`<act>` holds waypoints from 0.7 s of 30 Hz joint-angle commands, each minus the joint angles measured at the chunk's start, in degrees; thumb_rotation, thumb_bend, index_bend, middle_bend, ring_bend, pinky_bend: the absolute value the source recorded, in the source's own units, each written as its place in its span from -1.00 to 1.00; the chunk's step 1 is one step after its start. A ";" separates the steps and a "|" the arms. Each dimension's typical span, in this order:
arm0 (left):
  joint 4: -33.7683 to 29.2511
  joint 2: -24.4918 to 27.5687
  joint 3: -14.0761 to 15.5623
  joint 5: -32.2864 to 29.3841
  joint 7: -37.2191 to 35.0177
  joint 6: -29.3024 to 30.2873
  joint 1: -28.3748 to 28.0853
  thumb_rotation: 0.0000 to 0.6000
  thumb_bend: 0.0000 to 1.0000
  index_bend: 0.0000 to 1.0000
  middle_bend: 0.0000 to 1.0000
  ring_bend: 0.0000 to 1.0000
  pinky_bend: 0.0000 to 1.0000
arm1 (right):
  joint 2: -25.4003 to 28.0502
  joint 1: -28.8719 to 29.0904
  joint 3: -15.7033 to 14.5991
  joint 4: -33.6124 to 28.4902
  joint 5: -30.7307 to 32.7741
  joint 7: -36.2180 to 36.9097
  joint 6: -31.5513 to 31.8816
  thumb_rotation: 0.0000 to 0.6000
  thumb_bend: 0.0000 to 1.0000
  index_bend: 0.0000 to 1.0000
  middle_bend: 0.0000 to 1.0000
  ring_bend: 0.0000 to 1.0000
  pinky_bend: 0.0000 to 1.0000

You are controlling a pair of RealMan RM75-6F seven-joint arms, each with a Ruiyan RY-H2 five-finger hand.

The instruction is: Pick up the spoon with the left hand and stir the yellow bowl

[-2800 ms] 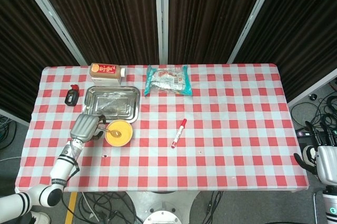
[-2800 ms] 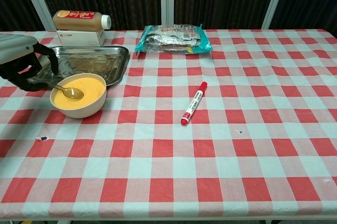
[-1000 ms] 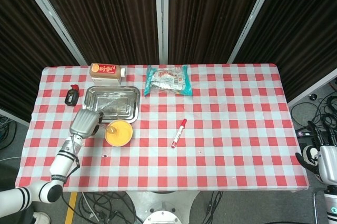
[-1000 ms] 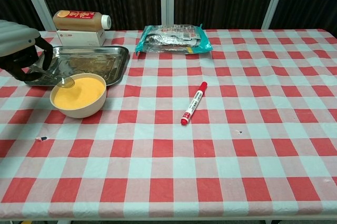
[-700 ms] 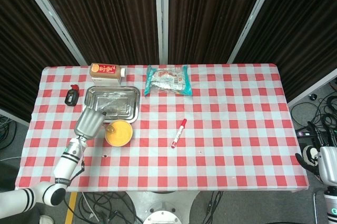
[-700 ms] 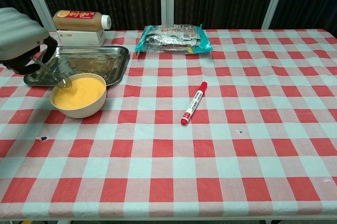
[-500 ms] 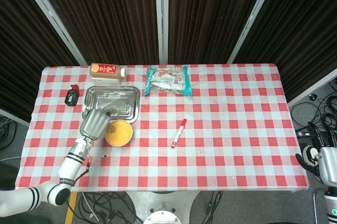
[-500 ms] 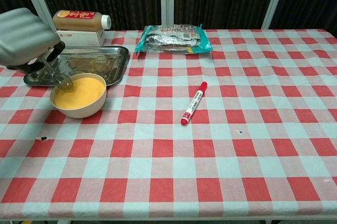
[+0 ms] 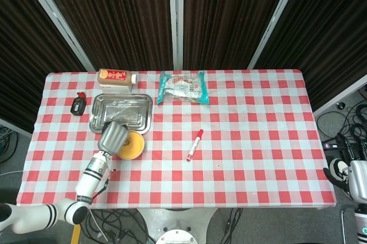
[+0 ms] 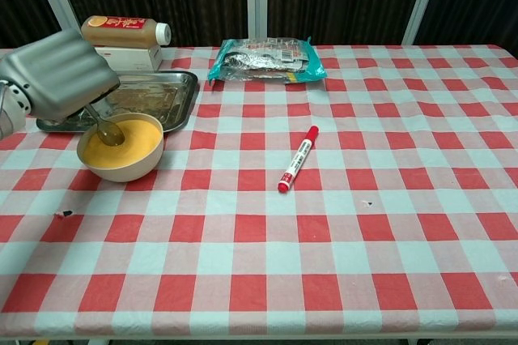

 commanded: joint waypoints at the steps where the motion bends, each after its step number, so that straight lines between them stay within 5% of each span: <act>1: 0.01 -0.78 0.46 -0.04 0.87 0.58 0.26 1.00 -0.24 0.30 0.93 0.89 1.00 | -0.03 0.01 0.04 -0.01 0.10 0.01 -0.05 1.00 -0.73 -0.85 -0.51 -0.87 -0.70; 21: -4.60 -1.08 -2.75 -3.61 -4.37 0.91 1.32 1.00 -0.24 0.31 0.93 0.89 1.00 | -0.01 -0.38 0.08 0.12 0.07 0.36 0.41 1.00 -0.73 -0.85 -0.51 -0.87 -0.70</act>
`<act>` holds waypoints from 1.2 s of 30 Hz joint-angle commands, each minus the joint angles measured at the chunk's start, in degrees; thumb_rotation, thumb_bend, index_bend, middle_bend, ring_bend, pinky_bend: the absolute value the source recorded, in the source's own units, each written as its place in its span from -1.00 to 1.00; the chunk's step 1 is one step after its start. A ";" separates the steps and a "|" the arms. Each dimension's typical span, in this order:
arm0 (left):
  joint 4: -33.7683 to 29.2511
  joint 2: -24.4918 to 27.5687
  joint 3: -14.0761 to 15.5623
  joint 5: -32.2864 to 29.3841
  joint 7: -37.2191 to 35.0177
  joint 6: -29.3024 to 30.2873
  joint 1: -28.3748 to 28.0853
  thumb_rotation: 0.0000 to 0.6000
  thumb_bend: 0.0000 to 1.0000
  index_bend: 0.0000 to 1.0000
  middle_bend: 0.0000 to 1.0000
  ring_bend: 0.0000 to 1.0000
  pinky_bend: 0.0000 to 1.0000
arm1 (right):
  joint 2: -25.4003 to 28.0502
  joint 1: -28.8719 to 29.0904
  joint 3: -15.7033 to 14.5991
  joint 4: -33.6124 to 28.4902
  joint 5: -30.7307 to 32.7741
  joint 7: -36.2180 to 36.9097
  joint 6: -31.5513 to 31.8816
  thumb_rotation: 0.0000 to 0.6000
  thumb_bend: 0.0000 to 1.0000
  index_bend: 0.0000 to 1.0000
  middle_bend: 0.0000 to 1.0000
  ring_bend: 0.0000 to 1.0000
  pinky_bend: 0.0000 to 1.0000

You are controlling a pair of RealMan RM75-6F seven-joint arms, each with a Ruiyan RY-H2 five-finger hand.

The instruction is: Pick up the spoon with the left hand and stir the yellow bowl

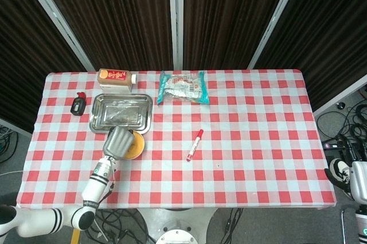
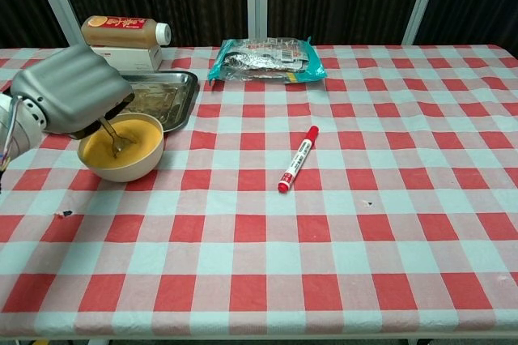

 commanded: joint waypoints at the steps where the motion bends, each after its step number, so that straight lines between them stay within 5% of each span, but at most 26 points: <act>1: -1.37 1.40 -1.57 -1.59 -1.85 0.13 0.30 1.00 -0.24 0.31 0.94 0.89 1.00 | 0.04 0.04 0.05 -0.08 -0.02 -0.07 0.00 1.00 -0.73 -0.85 -0.51 -0.87 -0.70; 9: -2.52 4.56 -2.60 -2.31 -2.97 1.44 0.41 1.00 -0.24 0.31 0.94 0.89 1.00 | 0.07 0.08 0.07 -0.11 -0.29 -0.04 0.09 1.00 -0.73 -0.85 -0.51 -0.87 -0.70; 27: 5.66 -1.60 3.36 3.96 6.17 2.20 -0.56 1.00 -0.24 0.31 0.94 0.89 1.00 | 0.21 -0.07 0.07 -0.51 -0.12 -0.47 0.09 1.00 -0.73 -0.85 -0.51 -0.87 -0.70; 36: 2.10 -0.90 1.73 2.88 5.08 2.59 0.12 1.00 -0.24 0.31 0.94 0.89 1.00 | 0.09 0.05 0.14 -0.09 0.02 0.02 -0.20 1.00 -0.73 -0.85 -0.51 -0.87 -0.70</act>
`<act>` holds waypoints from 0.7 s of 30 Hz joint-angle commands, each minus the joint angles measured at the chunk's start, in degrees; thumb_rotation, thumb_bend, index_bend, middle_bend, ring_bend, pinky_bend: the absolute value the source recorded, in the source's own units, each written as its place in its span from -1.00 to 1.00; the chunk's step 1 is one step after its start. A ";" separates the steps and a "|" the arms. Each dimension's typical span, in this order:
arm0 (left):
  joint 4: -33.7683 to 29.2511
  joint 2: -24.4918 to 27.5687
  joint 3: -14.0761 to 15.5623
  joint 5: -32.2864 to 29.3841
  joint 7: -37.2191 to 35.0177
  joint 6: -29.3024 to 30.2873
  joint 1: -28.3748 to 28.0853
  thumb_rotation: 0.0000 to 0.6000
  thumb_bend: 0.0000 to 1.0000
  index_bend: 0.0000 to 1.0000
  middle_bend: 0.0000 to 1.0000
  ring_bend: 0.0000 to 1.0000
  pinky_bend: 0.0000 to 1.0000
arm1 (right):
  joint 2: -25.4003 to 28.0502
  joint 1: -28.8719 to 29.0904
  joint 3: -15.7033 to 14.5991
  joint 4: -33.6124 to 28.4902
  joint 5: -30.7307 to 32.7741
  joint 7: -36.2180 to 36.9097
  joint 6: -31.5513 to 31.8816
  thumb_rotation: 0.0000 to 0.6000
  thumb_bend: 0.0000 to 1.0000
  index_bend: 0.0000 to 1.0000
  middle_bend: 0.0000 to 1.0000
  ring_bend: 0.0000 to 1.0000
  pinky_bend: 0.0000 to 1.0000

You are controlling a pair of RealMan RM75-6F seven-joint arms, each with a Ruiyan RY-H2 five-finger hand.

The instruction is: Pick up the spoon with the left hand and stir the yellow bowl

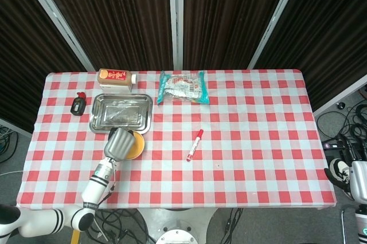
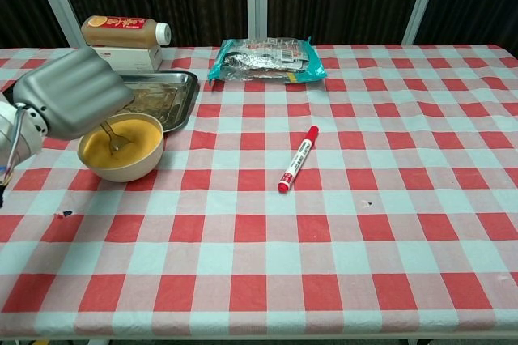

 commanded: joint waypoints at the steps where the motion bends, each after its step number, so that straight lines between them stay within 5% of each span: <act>1: -1.65 1.06 -0.75 -0.03 0.50 1.23 0.27 1.00 -0.24 0.31 0.94 0.89 1.00 | 0.07 0.05 0.06 0.00 -0.11 0.04 0.04 1.00 -0.73 -0.85 -0.51 -0.87 -0.70; 12: -7.74 6.23 0.98 4.31 10.35 4.97 0.09 1.00 -0.24 0.31 0.94 0.89 1.00 | -0.15 0.14 -0.07 0.76 -0.68 1.12 0.14 1.00 -0.73 -0.85 -0.51 -0.87 -0.70; 21: -9.65 5.41 0.76 1.31 22.58 5.29 -0.70 1.00 -0.23 0.32 0.94 0.89 1.00 | -0.18 -0.27 -0.24 1.27 -0.98 1.97 0.75 1.00 -0.73 -0.85 -0.51 -0.87 -0.70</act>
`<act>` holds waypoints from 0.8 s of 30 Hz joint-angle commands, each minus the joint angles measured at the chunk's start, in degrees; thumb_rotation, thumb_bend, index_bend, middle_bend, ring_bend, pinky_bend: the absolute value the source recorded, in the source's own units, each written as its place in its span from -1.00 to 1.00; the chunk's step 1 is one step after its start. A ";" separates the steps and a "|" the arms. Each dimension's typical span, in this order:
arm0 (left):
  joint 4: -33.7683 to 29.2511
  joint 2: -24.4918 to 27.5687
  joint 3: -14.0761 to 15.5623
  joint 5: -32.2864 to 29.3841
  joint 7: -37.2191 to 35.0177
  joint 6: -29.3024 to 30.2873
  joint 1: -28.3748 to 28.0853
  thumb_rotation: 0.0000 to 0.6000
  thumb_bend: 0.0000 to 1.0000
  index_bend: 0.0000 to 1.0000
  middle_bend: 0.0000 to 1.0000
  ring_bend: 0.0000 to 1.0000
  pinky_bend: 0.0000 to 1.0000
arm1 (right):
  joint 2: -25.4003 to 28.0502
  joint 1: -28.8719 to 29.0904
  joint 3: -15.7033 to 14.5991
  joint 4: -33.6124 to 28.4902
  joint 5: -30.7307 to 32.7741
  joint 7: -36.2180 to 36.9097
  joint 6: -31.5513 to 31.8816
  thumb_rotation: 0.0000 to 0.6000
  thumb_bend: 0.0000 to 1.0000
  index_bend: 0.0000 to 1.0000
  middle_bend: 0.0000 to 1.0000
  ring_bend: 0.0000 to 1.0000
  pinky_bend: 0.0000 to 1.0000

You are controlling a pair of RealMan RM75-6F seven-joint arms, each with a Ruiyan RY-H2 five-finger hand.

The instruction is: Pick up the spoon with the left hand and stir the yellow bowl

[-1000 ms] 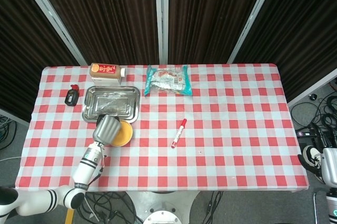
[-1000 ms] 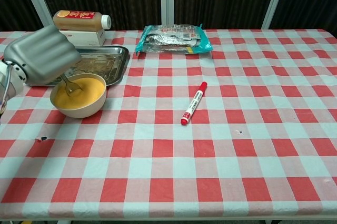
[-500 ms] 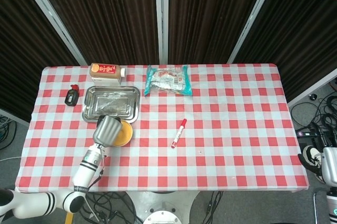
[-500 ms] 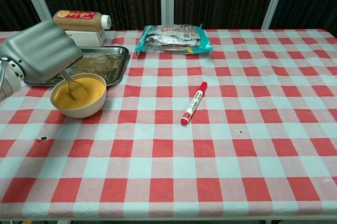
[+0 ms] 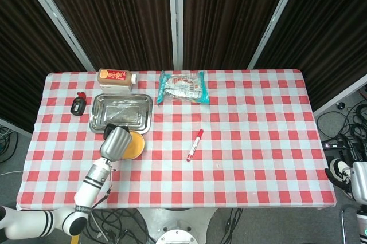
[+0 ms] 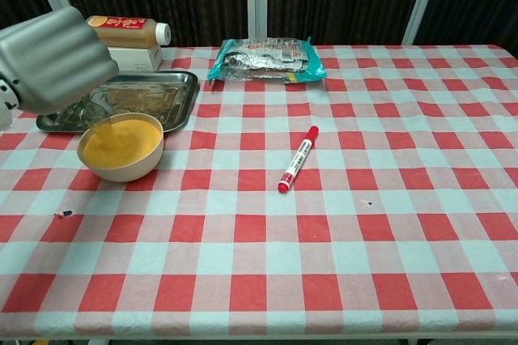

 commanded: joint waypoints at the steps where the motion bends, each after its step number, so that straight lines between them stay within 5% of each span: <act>1: -0.43 -0.82 -0.07 -1.75 5.01 0.54 -0.44 1.00 -0.23 0.32 0.94 0.89 1.00 | 0.04 -0.02 0.02 -0.06 -0.01 0.02 0.05 1.00 -0.73 -0.85 -0.51 -0.87 -0.70; 15: -0.07 -2.70 -2.37 -6.86 9.91 2.23 -1.18 1.00 -0.21 0.36 0.95 0.90 1.00 | 0.20 -0.26 0.03 -0.56 -0.03 -0.36 0.41 1.00 -0.72 -0.85 -0.51 -0.87 -0.70; 24: 3.05 -6.25 -0.51 -7.80 11.91 0.26 -2.33 1.00 -0.20 0.37 0.95 0.91 1.00 | 0.31 -0.52 -0.10 -0.69 -0.12 -0.48 0.67 1.00 -0.73 -0.85 -0.51 -0.87 -0.70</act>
